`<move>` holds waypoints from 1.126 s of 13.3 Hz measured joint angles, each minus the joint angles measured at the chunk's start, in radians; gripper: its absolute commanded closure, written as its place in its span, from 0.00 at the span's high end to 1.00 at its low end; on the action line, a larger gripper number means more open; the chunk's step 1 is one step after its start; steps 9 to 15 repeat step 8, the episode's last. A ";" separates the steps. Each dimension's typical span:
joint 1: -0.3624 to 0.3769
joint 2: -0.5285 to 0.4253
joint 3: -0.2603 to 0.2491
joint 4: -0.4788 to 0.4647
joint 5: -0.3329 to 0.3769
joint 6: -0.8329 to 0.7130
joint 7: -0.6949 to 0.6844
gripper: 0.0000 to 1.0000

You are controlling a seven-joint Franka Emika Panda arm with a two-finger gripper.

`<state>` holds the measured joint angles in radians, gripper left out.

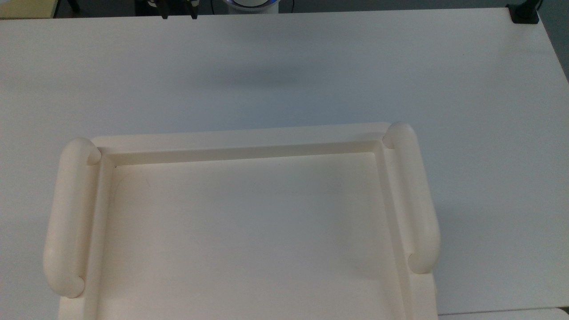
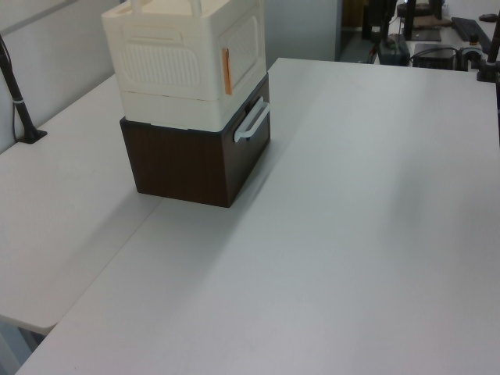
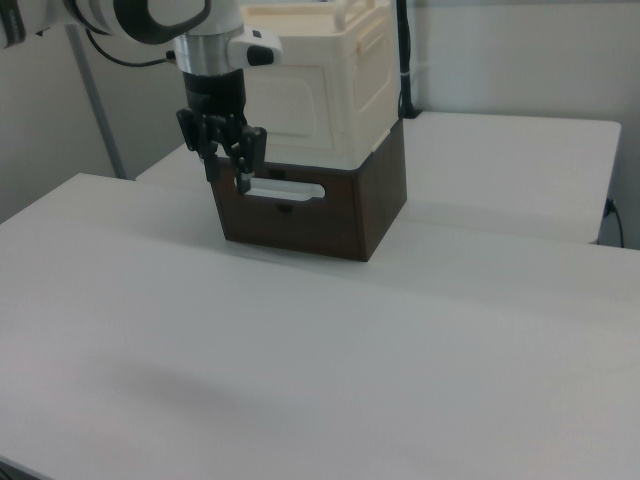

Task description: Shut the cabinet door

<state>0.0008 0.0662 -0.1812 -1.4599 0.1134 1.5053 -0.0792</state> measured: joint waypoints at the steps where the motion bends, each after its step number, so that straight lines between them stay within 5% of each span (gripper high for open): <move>1: -0.008 -0.004 0.000 -0.008 -0.020 0.000 0.006 1.00; 5: -0.006 -0.002 0.018 -0.022 -0.115 0.000 0.006 1.00; 15: -0.006 0.002 0.020 -0.022 -0.123 0.000 0.006 1.00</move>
